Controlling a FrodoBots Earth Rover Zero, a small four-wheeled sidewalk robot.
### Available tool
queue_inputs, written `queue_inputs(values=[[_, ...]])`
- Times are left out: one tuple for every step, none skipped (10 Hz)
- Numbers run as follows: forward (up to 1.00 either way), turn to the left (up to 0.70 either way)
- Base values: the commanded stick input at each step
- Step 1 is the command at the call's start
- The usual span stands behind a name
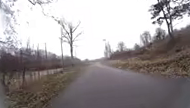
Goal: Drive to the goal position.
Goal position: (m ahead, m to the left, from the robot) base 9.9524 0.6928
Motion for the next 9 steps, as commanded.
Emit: queue_inputs(values=[[0.85,0.00],[0.85,0.00],[0.85,0.00],[0.85,0.00],[0.85,0.00],[0.85,0.00],[0.85,0.00],[0.85,0.00],[0.85,0.00]])
